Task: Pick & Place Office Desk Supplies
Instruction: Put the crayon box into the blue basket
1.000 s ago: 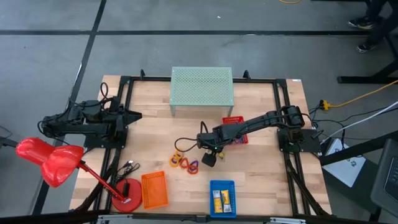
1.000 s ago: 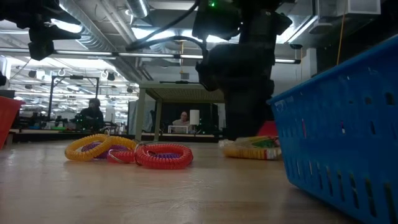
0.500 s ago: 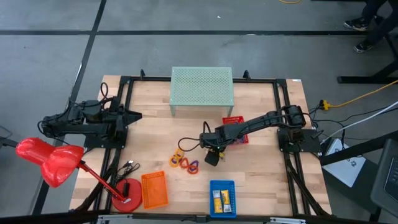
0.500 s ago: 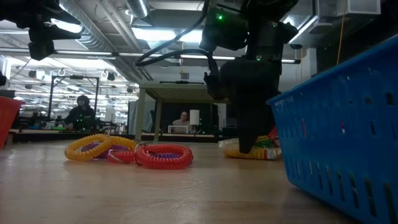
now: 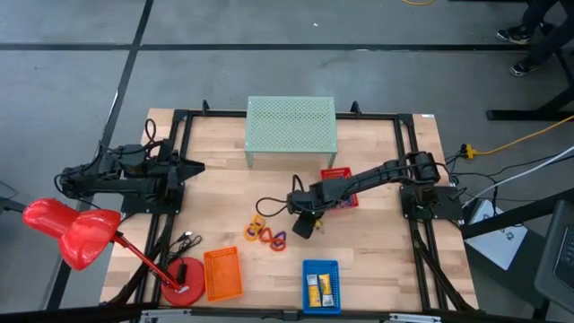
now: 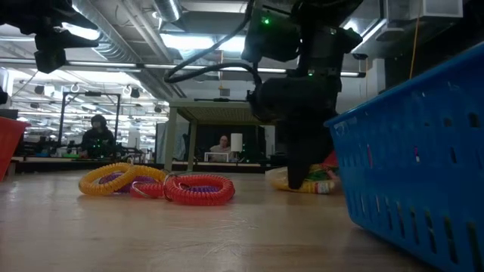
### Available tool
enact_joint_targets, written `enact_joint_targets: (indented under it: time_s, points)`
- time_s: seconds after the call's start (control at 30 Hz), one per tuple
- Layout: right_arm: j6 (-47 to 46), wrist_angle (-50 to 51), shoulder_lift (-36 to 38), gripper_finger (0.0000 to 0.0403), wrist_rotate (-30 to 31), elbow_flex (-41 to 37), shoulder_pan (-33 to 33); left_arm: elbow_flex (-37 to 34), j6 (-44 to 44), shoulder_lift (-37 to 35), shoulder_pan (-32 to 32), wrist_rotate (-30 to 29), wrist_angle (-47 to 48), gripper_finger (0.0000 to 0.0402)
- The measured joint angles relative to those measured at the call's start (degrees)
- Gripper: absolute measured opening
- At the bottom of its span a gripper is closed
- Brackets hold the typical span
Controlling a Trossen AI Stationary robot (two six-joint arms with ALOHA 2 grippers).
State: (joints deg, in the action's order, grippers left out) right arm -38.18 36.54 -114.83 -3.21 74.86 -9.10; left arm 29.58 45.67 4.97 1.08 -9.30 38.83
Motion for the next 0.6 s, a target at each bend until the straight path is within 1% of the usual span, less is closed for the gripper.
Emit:
enact_joint_targets:
  time_s: [0.13,0.23,0.33,0.43,0.53,0.6]
  points:
    - [-0.03,0.29,0.33,0.0181,0.45,3.07,0.31,0.0,-0.69,0.0,0.0,-0.01,0.0,0.0132]
    - [0.15,2.02,0.48,0.021,0.64,6.68,0.39,0.0,-0.81,0.0,0.0,-0.02,0.0,0.0132]
    - [0.89,4.35,0.49,0.0223,-0.8,10.21,0.11,0.0,-0.81,0.0,-0.02,-0.02,0.0,0.0132]
    - [3.25,7.28,0.53,0.0226,-0.71,13.15,-0.52,0.0,-0.94,0.0,0.0,-0.02,0.0,0.0132]
    - [5.11,7.88,0.46,0.0226,0.86,12.2,-1.01,0.0,-1.14,0.0,0.0,-0.04,0.0,0.0132]
    - [5.08,7.86,-0.33,0.0227,-0.63,10.47,-0.96,0.01,-1.33,0.0,0.0,0.04,0.0,0.0132]
